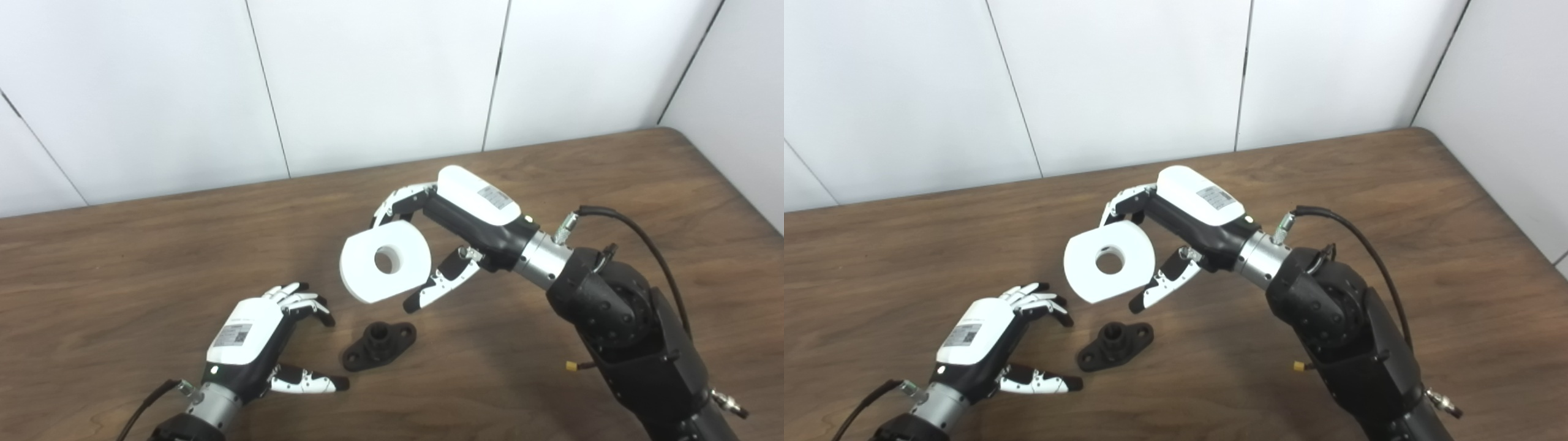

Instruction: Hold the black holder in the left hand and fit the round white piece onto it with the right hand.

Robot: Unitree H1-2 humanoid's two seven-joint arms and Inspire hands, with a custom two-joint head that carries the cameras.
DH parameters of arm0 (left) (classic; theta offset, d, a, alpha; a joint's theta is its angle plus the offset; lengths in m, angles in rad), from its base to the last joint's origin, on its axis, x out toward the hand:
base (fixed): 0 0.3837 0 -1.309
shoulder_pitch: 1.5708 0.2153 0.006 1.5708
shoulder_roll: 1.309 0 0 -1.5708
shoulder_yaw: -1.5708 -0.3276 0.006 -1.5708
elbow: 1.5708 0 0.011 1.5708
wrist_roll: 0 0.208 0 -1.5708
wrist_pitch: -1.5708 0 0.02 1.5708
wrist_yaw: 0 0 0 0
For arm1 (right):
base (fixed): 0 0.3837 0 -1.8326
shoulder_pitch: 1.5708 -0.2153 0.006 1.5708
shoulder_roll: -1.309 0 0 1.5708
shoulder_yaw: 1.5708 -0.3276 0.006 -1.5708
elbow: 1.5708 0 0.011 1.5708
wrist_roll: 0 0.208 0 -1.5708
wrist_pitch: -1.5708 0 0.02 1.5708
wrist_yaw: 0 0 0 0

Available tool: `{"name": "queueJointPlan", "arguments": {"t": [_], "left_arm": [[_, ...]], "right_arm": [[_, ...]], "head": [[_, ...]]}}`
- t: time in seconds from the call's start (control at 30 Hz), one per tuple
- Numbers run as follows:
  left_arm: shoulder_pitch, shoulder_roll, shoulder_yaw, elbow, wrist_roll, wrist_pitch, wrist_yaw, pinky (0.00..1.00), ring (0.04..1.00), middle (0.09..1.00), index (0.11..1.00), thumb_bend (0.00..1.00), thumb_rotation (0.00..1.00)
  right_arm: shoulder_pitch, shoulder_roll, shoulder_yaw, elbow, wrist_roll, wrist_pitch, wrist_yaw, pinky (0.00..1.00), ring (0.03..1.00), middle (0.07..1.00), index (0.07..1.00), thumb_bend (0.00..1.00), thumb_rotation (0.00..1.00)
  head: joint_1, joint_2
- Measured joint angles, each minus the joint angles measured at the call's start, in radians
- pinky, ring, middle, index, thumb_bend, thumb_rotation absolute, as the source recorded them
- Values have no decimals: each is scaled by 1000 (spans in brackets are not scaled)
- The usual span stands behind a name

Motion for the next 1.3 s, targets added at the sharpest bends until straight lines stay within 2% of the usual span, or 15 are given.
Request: {"name": "queueJointPlan", "arguments": {"t": [0.23, 0.57, 0.97, 1.3], "left_arm": [[1, -13, -3, 2, 0, 6, 6, 948, 920, 805, 635, 1000, 331], [-9, -38, -18, 8, 0, 26, 4, 946, 924, 835, 677, 1000, 405], [-35, -47, -36, 40, 1, 21, 24, 923, 910, 831, 666, 1000, 413], [-35, -47, -43, 46, -7, 19, 37, 931, 904, 817, 643, 1000, 360]], "right_arm": [[0, 0, 1, 3, 0, 0, -2, 576, 673, 647, 480, 520, 130], [0, 0, 1, 7, -1, 0, -3, 578, 672, 646, 480, 520, 129], [1, 6, 3, 7, -1, 0, -4, 574, 672, 647, 480, 520, 129], [2, 15, 6, 7, -15, 0, -4, 578, 672, 647, 480, 520, 128]], "head": [[0, 0], [14, -5], [12, -5], [5, -2]]}}
